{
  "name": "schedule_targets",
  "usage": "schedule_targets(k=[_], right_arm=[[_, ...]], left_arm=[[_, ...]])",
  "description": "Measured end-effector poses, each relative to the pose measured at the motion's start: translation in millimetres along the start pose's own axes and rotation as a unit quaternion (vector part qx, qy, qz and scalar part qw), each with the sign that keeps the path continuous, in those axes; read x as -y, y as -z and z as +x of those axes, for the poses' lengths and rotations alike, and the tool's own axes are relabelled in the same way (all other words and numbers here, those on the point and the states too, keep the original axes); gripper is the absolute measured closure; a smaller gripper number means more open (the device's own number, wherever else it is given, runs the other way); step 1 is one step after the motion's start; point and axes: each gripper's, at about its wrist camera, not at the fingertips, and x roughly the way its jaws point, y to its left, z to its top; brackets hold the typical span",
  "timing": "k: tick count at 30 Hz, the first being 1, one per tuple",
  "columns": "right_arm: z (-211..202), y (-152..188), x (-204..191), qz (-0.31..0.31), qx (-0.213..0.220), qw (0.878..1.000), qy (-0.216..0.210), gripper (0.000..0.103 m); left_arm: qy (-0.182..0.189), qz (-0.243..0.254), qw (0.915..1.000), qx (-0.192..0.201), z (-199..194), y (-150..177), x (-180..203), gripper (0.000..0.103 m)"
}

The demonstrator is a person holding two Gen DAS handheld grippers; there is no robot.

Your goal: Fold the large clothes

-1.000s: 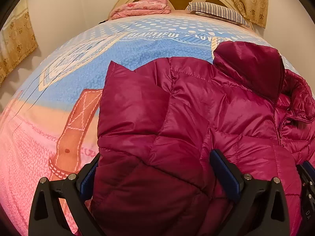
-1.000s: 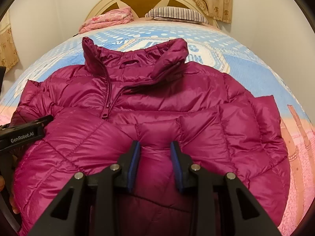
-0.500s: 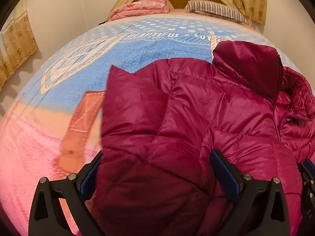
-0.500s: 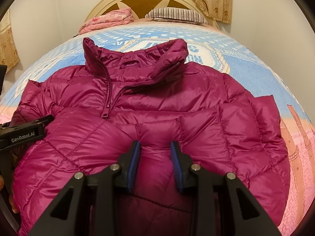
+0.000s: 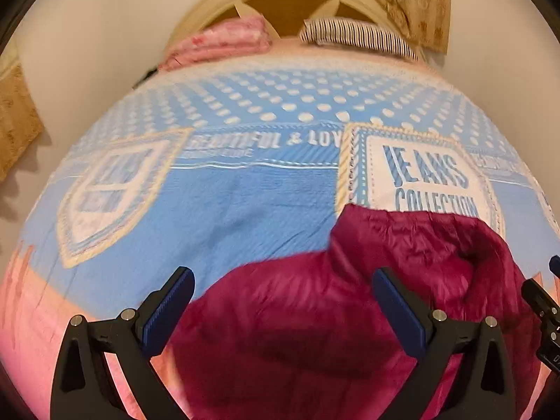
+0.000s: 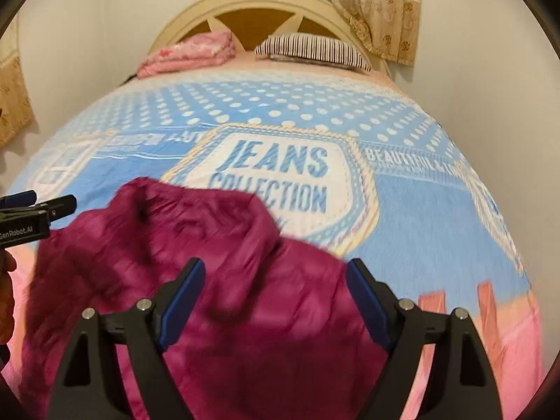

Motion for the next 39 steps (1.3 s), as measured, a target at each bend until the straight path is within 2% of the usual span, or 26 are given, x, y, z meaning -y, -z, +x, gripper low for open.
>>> schedule_targets(k=[4,8,9,11,12,13,15,17,18,20,21,23,24,25,26,27,32,37,39], right_arm=[[34,-24,-1,-0.031,-0.024,0.999,0.013,0.018],[63,-34,-7,-0.067,-0.050,0.996,0.017,0.019],[68,-33,-8,-0.073,-0.055,0.996,0.018,0.022],[81,-32,-9,-0.088,-0.074,0.993,0.011,0.037],[82,-31,-8,-0.090,-0.079,0.993,0.008,0.051],[83,-30,-6,-0.090,-0.081,0.993,0.000,0.054],[82,-29,-2,-0.079,-0.076,0.994,-0.007,0.054],[81,-28,1,-0.071,-0.072,0.995,-0.012,0.046],[79,-28,2,-0.067,-0.068,0.995,-0.010,0.038],[76,-28,0,-0.067,-0.062,0.996,-0.009,0.035],[77,-30,-2,-0.070,-0.063,0.996,-0.010,0.035],[79,-28,-7,-0.086,-0.070,0.994,0.001,0.035],[81,-27,-7,-0.090,-0.072,0.993,0.004,0.042],[80,-26,-7,-0.094,-0.074,0.993,0.004,0.060],[79,-25,-5,-0.094,-0.077,0.993,0.002,0.070],[76,-24,-3,-0.096,-0.078,0.992,-0.002,0.086],[51,-16,7,-0.097,-0.043,0.994,-0.001,0.091],[33,5,7,-0.116,-0.013,0.993,0.005,0.095],[29,23,4,-0.129,-0.004,0.992,0.006,0.095]], left_arm=[[-0.004,0.009,0.9996,-0.027,37,-23,18,0.001],[0.004,0.038,0.9985,-0.040,56,-26,33,0.001],[0.007,0.046,0.9982,-0.039,58,-24,36,0.001],[0.010,0.057,0.9974,-0.042,57,-21,39,0.002],[0.015,0.057,0.9976,-0.037,53,-21,37,0.002],[0.018,0.052,0.9981,-0.026,45,-23,34,0.002],[0.015,0.042,0.9990,-0.004,32,-31,30,0.002],[0.021,0.034,0.9992,0.006,24,-41,29,0.002],[0.016,0.038,0.9992,0.005,24,-45,33,0.002],[0.020,0.054,0.9982,-0.014,36,-45,42,0.002],[0.007,0.067,0.9970,-0.039,50,-42,48,0.002],[-0.010,0.074,0.9955,-0.059,68,-33,50,0.003],[-0.016,0.078,0.9948,-0.064,73,-27,49,0.020],[-0.013,0.080,0.9944,-0.067,74,-23,49,0.036],[0.003,0.083,0.9935,-0.078,74,-19,47,0.068],[0.013,0.083,0.9931,-0.082,71,-16,45,0.088],[0.016,0.107,0.9941,-0.009,24,-4,33,0.089],[0.016,0.120,0.9924,0.019,13,29,27,0.092],[0.012,0.120,0.9927,0.013,20,42,26,0.093]])
